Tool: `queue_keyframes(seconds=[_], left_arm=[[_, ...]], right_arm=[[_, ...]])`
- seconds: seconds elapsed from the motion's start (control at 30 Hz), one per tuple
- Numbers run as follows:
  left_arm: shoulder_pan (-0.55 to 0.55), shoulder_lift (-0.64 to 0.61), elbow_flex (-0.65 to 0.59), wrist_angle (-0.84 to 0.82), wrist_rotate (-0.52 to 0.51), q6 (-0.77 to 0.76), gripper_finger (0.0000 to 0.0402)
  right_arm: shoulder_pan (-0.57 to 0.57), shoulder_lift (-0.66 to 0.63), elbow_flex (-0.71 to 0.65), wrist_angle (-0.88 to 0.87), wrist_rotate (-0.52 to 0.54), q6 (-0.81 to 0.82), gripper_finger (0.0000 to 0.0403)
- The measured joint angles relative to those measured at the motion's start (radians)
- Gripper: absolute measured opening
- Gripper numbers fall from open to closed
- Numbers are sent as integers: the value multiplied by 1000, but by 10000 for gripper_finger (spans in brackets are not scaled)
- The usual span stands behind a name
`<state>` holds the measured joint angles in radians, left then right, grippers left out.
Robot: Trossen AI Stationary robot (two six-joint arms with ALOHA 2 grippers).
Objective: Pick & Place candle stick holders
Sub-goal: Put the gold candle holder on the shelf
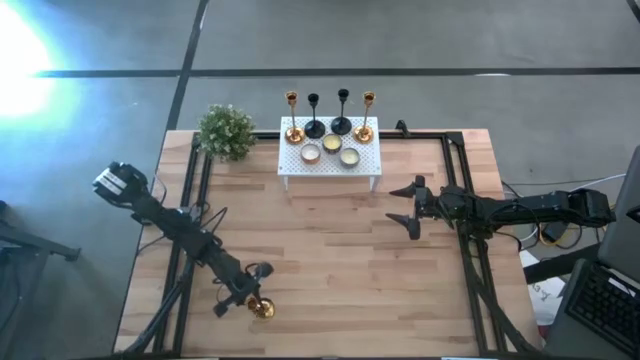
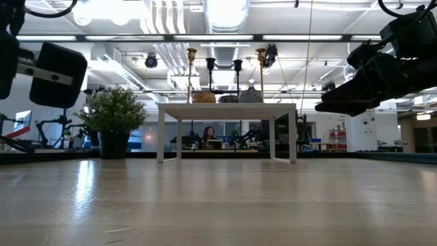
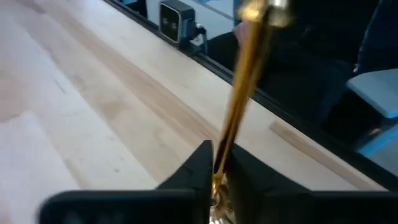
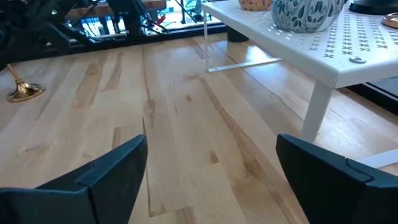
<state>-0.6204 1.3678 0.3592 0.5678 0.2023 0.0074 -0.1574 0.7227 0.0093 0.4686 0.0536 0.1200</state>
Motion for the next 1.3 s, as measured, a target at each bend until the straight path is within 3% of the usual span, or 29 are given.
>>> queue_keyframes(seconds=[0.07, 0.23, 0.4, 0.47, 0.7, 0.8, 0.97, 1.3], left_arm=[[3, -3, 1, 2, -36, 3, 20], [8, -54, -2, -11, -215, -8, 19], [48, -178, -5, -92, -451, -46, 19], [80, -234, -5, -96, -495, -54, 19], [255, -313, 108, -104, -516, -121, 19], [355, -293, 234, -239, -521, -145, 19], [515, -206, 471, -483, -548, -175, 19], [712, 7, 676, -519, -544, -259, 19]], right_arm=[[0, 0, 0, 0, 0, 0, 344], [0, 0, 0, 0, 0, 0, 341], [0, 0, 0, 0, 0, 0, 349], [0, 0, 0, 0, 0, 0, 352], [0, 0, 0, 0, 0, 0, 350], [0, 0, 0, 0, 0, 0, 345], [0, 0, 0, 0, 0, 0, 340], [0, 0, 0, 0, 0, 0, 354]])
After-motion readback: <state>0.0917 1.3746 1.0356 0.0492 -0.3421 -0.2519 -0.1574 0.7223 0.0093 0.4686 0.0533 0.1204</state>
